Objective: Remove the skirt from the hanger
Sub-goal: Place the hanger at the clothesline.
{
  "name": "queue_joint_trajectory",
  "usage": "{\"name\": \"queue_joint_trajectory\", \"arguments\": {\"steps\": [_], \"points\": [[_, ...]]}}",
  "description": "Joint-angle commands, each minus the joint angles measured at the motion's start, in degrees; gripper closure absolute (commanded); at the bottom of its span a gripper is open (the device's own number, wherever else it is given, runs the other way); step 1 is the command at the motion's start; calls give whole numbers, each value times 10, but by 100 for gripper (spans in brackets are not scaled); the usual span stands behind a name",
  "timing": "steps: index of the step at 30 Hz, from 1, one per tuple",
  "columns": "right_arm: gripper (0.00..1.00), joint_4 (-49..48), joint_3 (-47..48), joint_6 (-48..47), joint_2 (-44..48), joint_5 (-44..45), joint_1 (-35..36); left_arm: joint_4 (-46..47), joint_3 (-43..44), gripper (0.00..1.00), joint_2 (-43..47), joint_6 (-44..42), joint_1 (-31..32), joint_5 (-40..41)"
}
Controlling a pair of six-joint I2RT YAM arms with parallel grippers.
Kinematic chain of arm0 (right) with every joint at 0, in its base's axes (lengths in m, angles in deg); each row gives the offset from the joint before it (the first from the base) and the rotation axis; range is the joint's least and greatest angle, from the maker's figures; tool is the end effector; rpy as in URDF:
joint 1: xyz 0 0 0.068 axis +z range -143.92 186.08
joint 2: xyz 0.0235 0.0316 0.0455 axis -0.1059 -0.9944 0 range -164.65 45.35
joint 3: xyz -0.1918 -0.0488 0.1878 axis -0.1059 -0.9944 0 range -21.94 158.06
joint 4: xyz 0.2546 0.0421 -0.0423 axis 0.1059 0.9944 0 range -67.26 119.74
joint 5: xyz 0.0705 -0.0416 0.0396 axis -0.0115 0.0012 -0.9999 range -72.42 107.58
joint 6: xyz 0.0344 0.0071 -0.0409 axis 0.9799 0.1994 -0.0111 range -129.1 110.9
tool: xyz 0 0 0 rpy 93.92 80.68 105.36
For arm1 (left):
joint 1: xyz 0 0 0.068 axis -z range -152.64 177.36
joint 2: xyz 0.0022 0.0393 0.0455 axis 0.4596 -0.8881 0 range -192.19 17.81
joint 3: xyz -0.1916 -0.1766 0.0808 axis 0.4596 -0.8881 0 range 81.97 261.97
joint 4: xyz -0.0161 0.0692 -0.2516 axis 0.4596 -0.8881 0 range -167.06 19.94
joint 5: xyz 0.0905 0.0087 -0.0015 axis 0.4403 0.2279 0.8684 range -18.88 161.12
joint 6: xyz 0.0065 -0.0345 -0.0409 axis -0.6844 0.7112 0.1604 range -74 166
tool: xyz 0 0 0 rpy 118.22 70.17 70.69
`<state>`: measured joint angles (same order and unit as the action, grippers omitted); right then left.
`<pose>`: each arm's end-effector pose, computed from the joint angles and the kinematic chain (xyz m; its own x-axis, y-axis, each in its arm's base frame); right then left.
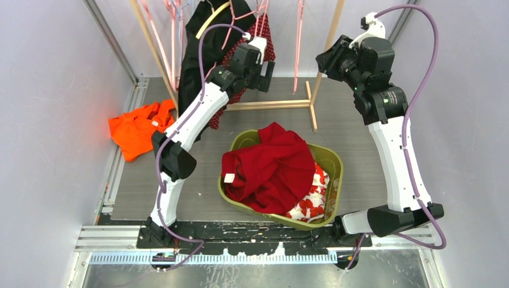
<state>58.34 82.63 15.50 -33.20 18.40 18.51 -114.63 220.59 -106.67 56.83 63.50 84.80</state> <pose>0.2634 0.0575 0.5154 -0.2315 0.3752 -0.8976 -0.1154 0.9055 0.4083 0.3975 -0.2797 0.3941 -0.4785 0.1235 -0.8693 0.3242 0.9449 -0.0443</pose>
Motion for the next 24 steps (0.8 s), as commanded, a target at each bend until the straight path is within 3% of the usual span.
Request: {"name": "queue_joint_trajectory", "arguments": {"steps": [1,12,24], "points": [[60,-25,-5,8,9,-11,3,26,1,0,67,-20,5,2],[61,-28,-12,-1,2,-12,2,-11,-4,0,153,-36,5,7],[61,-28,-20,-32,0,-7,3,40,-273,0,378,-25,9,-57]]}}
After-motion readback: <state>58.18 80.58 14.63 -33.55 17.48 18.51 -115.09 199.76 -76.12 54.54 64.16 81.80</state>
